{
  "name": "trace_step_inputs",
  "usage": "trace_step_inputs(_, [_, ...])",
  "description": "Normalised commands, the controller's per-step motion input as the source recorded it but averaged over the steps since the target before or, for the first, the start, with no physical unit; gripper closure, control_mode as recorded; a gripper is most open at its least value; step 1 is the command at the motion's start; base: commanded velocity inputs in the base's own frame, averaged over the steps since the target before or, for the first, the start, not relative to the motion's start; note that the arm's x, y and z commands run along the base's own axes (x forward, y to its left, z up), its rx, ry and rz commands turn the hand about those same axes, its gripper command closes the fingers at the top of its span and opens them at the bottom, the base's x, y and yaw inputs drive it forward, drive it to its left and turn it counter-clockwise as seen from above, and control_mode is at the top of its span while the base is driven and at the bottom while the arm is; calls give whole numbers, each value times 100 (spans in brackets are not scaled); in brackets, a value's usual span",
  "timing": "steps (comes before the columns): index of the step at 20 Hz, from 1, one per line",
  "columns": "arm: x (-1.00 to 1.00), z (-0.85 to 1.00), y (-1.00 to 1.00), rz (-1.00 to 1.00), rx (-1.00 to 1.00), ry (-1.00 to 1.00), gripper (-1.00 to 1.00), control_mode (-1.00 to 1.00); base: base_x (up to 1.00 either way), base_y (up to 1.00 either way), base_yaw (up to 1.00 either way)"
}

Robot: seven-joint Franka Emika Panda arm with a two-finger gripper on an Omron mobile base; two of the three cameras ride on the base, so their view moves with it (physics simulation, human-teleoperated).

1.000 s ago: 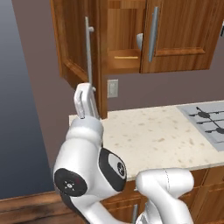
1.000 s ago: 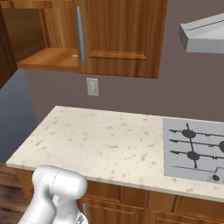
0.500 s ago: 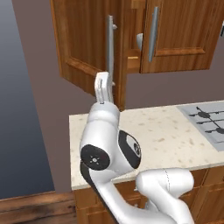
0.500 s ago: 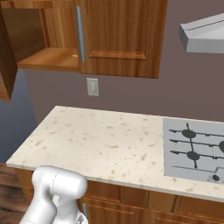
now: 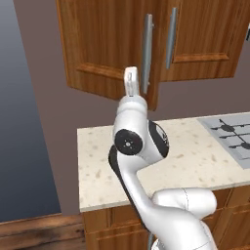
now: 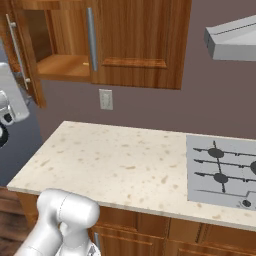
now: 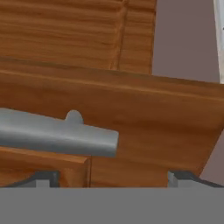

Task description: Pick the mug and place it in the sink. Pick the bowl and place it in the open cabinet and then close the cabinet.

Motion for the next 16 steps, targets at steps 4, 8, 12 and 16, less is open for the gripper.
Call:
trace_step_inputs(4, [92, 0, -46, 0, 0, 6, -100, -100, 0, 0, 0])
trace_step_inputs(8, [96, 0, -46, 0, 0, 7, -100, -100, 0, 0, 0])
trace_step_inputs(12, [100, 0, -32, 0, 0, 9, -100, -100, 0, 0, 0])
trace_step_inputs(16, [100, 0, -31, 0, 0, 9, -100, -100, 0, 0, 0])
